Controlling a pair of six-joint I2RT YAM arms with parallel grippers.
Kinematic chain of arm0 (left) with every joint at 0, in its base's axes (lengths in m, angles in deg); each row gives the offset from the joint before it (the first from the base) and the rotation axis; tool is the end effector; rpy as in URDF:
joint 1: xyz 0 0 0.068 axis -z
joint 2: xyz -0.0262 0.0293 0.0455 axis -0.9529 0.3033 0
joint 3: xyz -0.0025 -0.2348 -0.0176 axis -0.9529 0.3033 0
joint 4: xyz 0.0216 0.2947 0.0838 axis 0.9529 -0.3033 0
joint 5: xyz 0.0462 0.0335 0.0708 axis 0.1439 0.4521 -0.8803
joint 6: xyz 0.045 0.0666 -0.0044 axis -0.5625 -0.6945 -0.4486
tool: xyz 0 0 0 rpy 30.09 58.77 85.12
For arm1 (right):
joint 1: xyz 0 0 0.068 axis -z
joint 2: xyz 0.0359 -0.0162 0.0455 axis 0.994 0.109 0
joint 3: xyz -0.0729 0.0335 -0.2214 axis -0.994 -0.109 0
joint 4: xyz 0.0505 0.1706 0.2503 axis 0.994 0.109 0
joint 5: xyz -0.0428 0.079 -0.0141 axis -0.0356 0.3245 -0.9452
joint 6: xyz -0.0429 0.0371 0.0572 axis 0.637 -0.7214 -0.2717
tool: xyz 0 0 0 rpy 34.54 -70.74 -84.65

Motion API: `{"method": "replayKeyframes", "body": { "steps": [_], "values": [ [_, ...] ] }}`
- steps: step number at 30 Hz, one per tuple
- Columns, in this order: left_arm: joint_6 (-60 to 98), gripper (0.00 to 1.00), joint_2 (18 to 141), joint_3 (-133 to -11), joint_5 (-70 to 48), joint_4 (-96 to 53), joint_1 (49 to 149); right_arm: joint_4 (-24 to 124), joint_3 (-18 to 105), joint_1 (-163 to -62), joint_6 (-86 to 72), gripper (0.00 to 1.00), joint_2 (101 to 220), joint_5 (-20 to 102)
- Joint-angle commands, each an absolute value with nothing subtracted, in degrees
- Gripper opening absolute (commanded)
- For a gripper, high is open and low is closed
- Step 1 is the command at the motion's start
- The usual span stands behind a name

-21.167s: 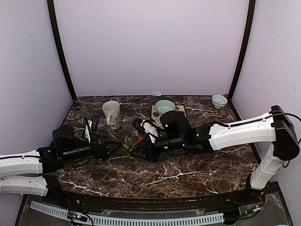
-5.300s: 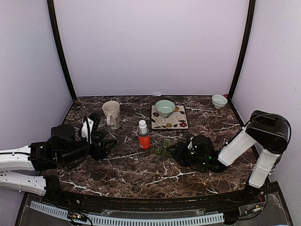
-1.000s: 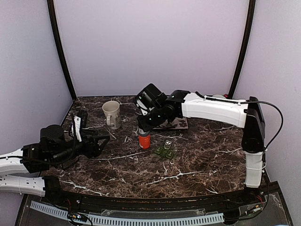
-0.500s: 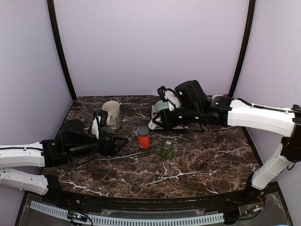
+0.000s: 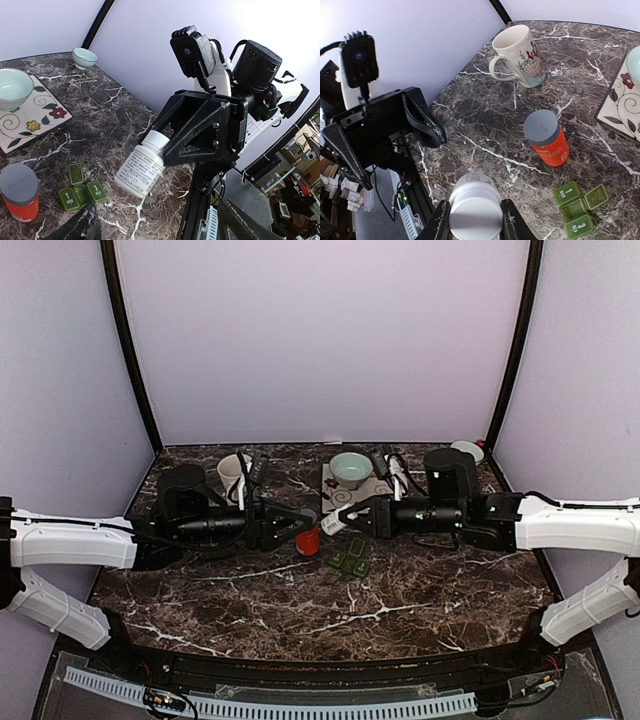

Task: Sort the pills into containers
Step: Pass from the right arm to the left

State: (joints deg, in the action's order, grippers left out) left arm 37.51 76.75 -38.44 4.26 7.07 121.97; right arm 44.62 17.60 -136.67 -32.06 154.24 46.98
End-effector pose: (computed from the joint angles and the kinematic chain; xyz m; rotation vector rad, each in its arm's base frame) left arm 0.2165 -0.2971 0.2087 0.6374 1.6957 -1.3677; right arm 0.2194 0.3169 0.2123 -0.5559 2.0384 1.1683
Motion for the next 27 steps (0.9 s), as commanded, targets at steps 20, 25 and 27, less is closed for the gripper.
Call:
{"method": "replayKeyframes", "body": {
  "steps": [20, 25, 27],
  "values": [
    [44.85, 0.77, 85.4, -41.95, 19.3, 24.91, 120.47, 15.0, 7.69, -135.51, -45.69, 0.06, 151.58, 59.58],
    [45.82, 0.72, 86.02, -41.73, 19.83, 27.43, 120.27, 12.38, 7.74, -135.51, -47.1, 0.06, 153.43, 60.56],
    [46.39, 0.7, 86.13, -41.63, 19.98, 28.6, 120.12, 11.5, 7.55, -135.51, -47.56, 0.06, 153.99, 60.74]
  ]
}}
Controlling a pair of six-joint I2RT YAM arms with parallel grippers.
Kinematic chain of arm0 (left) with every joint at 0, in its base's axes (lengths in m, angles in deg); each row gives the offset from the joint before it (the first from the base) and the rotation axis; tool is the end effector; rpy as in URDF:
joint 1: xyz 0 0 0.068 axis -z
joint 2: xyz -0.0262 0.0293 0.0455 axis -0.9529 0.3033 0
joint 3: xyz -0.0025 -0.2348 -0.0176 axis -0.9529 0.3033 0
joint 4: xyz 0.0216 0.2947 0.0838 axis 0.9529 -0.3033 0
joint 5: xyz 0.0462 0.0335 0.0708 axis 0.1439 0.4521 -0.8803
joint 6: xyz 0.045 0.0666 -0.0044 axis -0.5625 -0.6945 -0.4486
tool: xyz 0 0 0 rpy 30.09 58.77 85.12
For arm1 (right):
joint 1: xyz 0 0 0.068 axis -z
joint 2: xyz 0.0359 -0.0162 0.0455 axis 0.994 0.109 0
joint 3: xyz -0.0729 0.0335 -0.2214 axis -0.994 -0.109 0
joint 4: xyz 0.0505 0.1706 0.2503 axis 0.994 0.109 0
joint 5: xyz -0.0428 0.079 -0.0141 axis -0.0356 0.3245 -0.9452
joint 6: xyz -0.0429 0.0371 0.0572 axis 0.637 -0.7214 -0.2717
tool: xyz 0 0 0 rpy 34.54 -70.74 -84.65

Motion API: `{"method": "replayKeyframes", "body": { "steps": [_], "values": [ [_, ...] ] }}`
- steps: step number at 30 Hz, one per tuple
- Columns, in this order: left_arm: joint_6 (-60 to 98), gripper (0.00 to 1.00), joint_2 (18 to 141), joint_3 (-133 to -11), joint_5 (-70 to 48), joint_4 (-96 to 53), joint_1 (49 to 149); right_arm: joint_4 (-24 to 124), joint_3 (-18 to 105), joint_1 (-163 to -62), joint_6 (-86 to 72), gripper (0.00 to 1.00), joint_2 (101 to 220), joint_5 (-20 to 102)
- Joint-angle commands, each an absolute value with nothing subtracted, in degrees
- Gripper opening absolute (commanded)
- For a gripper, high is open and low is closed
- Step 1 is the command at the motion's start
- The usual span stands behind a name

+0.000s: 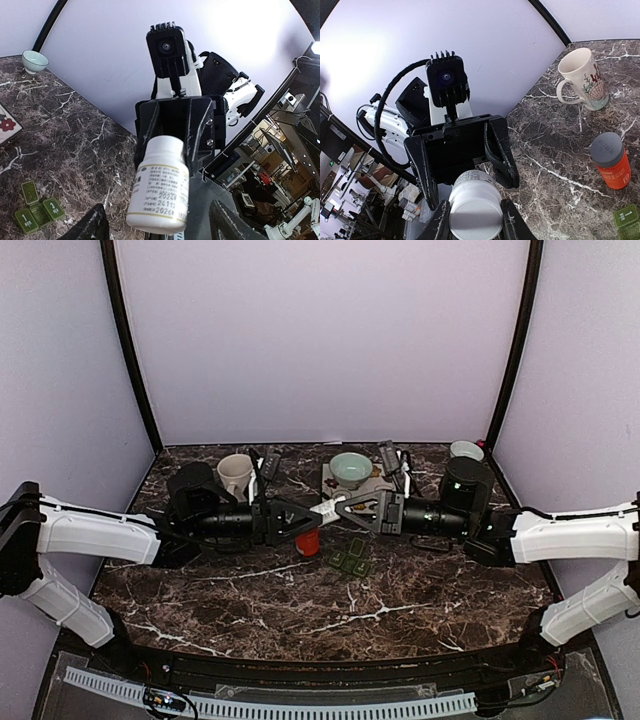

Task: Sort the pills into containers
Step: Pass from the right arm to the left

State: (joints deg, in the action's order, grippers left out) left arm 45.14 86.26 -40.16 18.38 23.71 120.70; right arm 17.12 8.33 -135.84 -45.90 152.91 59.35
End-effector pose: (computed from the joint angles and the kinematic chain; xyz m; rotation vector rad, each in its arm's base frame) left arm 0.2182 -0.3091 0.2009 0.7541 1.5703 -1.6416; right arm 0.2044 0.3116 0.2187 -0.5108 1.7871 1.6189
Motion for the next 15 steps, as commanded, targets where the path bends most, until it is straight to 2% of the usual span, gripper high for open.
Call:
{"method": "replayKeyframes", "body": {
  "steps": [1, 15],
  "values": [
    [46.65, 0.7, 86.21, -41.54, 20.07, 28.99, 120.07, 10.86, 7.36, -135.51, -47.98, 0.06, 154.27, 60.68],
    [49.55, 0.59, 88.07, -40.75, 21.72, 33.95, 120.08, 4.87, 7.28, -135.38, -50.94, 0.04, 157.49, 61.88]
  ]
}}
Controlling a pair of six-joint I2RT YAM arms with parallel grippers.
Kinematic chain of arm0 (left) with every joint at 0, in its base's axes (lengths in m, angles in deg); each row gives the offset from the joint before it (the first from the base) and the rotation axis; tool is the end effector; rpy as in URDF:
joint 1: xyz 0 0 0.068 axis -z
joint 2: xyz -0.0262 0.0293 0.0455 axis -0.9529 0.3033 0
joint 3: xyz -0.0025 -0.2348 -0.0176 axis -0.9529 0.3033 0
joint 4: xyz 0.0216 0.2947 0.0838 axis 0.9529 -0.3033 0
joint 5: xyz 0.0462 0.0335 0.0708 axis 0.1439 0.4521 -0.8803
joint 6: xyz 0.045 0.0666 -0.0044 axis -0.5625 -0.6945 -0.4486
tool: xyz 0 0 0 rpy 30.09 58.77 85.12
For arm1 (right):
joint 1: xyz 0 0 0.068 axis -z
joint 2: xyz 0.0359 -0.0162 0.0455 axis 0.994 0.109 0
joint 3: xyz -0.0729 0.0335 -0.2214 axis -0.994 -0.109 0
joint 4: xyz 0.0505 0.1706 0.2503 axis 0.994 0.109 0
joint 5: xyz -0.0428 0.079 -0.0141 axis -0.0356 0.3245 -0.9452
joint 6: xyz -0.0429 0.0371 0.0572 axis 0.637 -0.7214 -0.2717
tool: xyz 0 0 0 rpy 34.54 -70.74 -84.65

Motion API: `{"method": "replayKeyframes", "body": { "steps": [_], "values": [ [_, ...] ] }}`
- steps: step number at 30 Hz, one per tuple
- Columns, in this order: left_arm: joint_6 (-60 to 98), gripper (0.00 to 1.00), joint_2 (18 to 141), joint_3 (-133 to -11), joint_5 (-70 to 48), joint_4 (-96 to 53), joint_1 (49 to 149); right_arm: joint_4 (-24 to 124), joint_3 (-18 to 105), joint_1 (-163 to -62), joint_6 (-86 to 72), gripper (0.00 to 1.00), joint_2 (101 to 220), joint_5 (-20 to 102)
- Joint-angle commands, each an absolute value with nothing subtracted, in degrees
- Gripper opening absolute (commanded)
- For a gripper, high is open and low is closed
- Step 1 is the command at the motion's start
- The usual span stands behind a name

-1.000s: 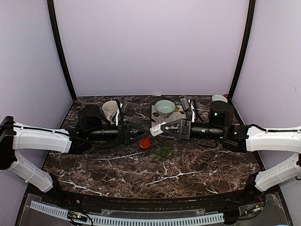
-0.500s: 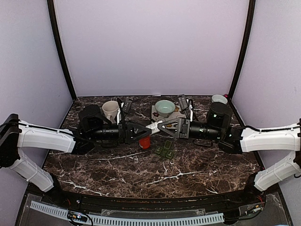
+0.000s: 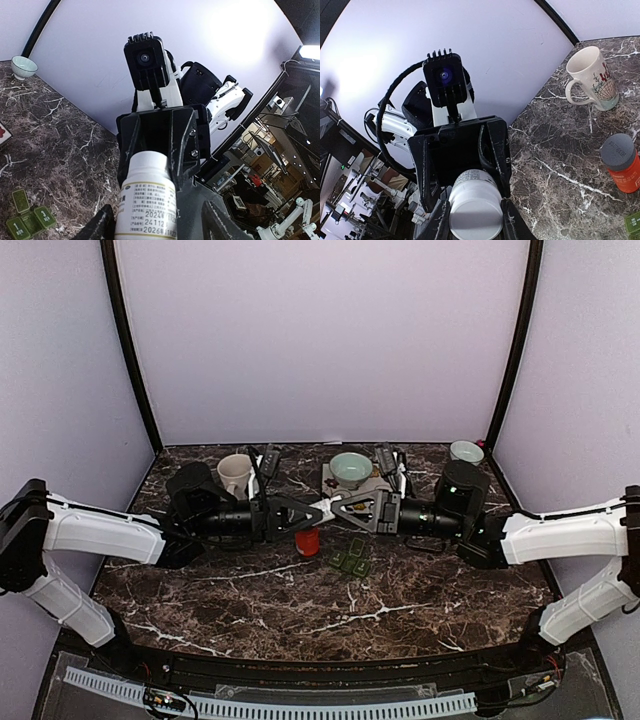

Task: Sort the pills into containers
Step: Pass from the right arm to the left

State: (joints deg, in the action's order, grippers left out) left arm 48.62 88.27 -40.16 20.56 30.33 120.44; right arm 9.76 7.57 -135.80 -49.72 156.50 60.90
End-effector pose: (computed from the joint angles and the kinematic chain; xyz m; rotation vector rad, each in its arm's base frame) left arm 0.2177 -0.3090 0.2028 0.7567 1.5102 -1.7111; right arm 0.2055 0.3154 0.2086 -0.4881 1.7617 1.6987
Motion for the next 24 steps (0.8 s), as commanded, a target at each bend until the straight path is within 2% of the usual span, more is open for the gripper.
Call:
{"method": "replayKeyframes", "body": {
  "steps": [1, 7, 12, 24],
  "values": [
    [49.63, 0.58, 88.07, -40.74, 21.71, 34.02, 120.07, 4.61, 7.28, -135.34, -51.1, 0.04, 157.71, 62.01],
    [49.81, 0.49, 88.28, -40.96, 21.87, 34.64, 120.09, 3.12, 6.51, -135.23, -51.9, 0.04, 158.02, 61.81],
    [51.0, 0.46, 88.98, -40.65, 22.29, 36.3, 120.07, 1.99, 6.33, -134.9, -52.54, 0.03, 158.18, 61.38],
    [50.92, 0.62, 88.03, -39.95, 21.64, 35.99, 120.07, 0.84, 6.8, -134.81, -53.51, 0.02, 158.98, 61.03]
  ]
}}
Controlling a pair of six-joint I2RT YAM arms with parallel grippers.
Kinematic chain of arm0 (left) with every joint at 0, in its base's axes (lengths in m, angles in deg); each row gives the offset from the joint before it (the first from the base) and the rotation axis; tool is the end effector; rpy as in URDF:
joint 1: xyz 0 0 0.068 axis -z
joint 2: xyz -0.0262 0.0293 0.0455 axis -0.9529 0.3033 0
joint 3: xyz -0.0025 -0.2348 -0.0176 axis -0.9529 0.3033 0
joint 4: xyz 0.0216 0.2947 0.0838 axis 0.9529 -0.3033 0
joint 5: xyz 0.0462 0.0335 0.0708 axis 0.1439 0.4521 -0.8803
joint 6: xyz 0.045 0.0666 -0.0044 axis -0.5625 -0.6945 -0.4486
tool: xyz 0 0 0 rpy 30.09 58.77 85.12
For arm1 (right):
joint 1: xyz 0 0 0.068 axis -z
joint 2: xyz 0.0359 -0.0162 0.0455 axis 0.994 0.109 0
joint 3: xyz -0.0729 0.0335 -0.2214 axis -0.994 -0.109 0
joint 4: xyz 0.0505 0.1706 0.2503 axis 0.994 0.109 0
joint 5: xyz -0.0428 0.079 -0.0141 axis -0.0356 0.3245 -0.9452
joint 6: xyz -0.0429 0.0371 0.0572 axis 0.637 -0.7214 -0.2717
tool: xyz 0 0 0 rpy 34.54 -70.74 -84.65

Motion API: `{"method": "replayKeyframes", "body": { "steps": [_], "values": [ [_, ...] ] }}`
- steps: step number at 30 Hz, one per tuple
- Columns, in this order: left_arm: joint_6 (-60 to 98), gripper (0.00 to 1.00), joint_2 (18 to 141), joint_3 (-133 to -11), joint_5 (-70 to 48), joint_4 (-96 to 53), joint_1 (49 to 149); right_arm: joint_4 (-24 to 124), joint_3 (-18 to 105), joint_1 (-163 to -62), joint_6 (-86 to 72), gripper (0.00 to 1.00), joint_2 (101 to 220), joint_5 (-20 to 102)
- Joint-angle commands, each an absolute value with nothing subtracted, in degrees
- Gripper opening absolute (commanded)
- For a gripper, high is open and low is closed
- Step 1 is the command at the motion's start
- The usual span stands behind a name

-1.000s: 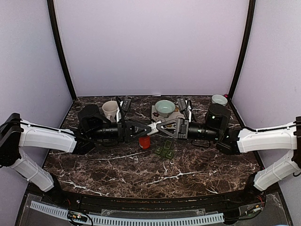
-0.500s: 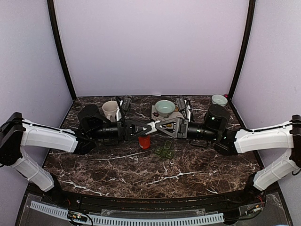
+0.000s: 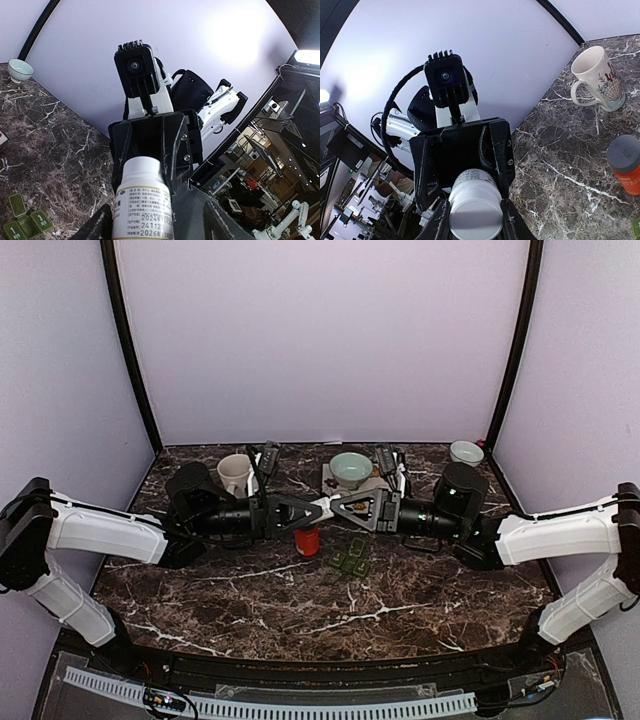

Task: Sort the pills into containers
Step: Pass from the right arm to the left

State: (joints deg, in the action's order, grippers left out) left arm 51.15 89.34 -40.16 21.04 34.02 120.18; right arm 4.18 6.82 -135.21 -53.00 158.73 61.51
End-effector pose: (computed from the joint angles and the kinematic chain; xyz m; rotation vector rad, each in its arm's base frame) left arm 0.2185 -0.3080 0.2041 0.7394 1.4837 -1.7476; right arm 0.2087 0.3143 0.2027 -0.4498 1.7381 1.7520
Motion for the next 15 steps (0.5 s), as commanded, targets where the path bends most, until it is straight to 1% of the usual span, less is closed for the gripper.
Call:
{"method": "replayKeyframes", "body": {
  "steps": [1, 9, 15],
  "values": [
    [50.83, 0.63, 87.98, -39.87, 21.58, 35.89, 120.07, 0.9, 6.85, -134.74, -53.53, 0.02, 158.98, 61.0],
    [50.61, 0.62, 87.82, -39.53, 20.93, 35.46, 120.07, 0.76, 7.19, -134.72, -53.84, 0.01, 159.23, 60.74],
    [49.87, 0.58, 87.22, -39.27, 19.95, 34.43, 120.08, -0.32, 6.89, -134.74, -54.59, 0.01, 159.66, 60.35]
  ]
}}
